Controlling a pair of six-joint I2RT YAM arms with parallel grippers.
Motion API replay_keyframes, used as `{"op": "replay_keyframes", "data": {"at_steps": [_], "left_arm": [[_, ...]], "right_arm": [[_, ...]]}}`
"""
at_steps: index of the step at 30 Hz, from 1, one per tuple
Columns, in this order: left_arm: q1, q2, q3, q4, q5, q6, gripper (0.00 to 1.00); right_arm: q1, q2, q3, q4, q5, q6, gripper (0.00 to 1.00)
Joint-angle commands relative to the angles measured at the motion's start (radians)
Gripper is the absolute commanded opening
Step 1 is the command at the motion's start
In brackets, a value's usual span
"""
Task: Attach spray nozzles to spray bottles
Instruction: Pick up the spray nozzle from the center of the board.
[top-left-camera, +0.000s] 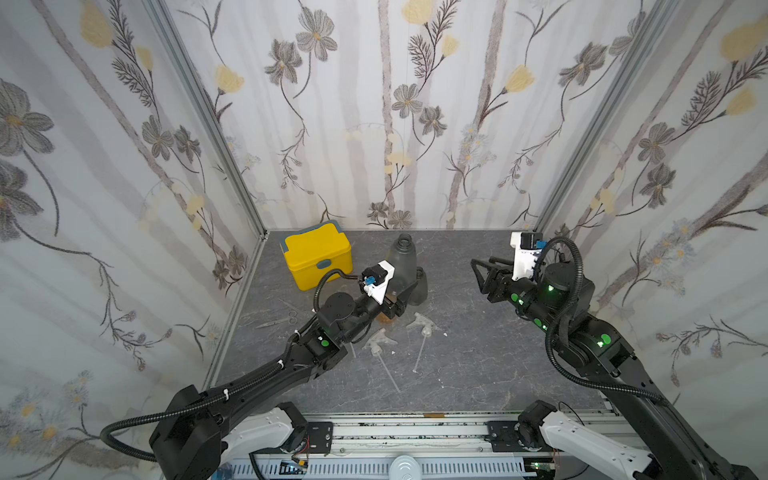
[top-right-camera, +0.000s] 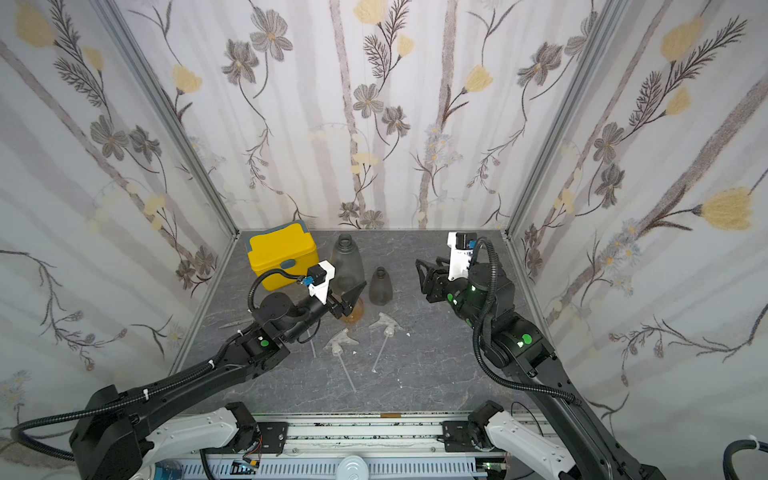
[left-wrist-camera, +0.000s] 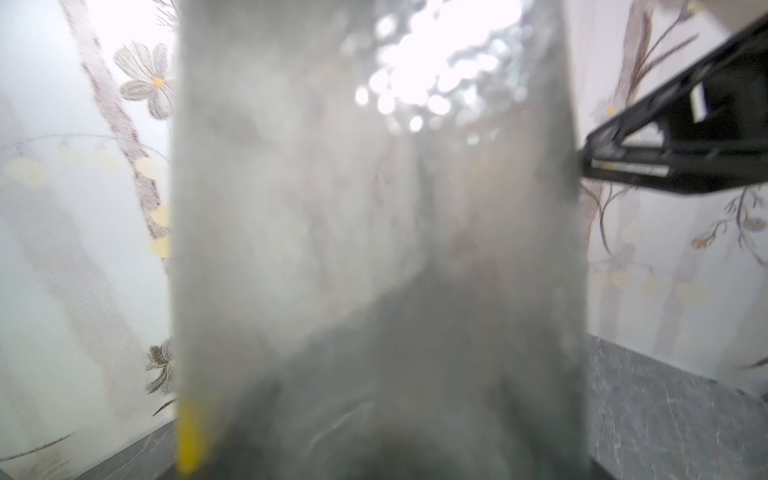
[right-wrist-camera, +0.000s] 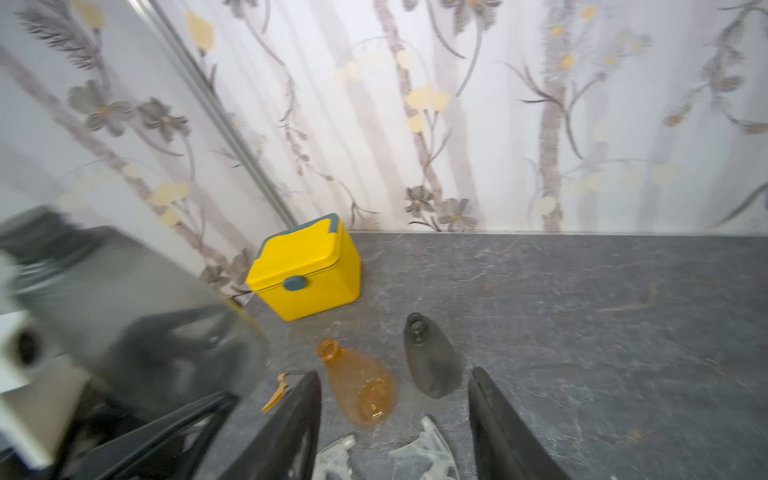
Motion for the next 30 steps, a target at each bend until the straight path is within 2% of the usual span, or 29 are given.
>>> {"op": "replay_keyframes", "data": {"at_steps": [1, 5, 11, 14, 24, 30], "left_arm": [[0.000, -0.037, -0.017, 0.123, -0.032, -0.068, 0.77], [0.000, -0.060, -0.018, 0.105, -0.032, -0.052, 0.78], [-0.004, -0.075, -0.018, 0.094, -0.031, -0.036, 0.78], [-0.006, -0.071, -0.016, 0.081, -0.030, -0.022, 0.78], [-0.014, -0.071, -0.016, 0.068, -0.031, -0.011, 0.78], [-0.014, -0.068, -0.016, 0.065, -0.024, -0.008, 0.78]], "right_arm": [[-0.003, 0.067, -0.011, -0.056, 0.118, 0.050, 0.56], [-0.001, 0.173, -0.026, -0.099, 0.014, 0.095, 0.47], [0.001, 0.320, -0.097, -0.120, -0.126, 0.120, 0.45], [0.001, 0.414, -0.099, -0.119, -0.221, 0.161, 0.38], [-0.006, 0.700, -0.082, -0.096, -0.455, 0.247, 0.45], [-0.029, 0.792, -0.077, -0.072, -0.516, 0.293, 0.45]]}}
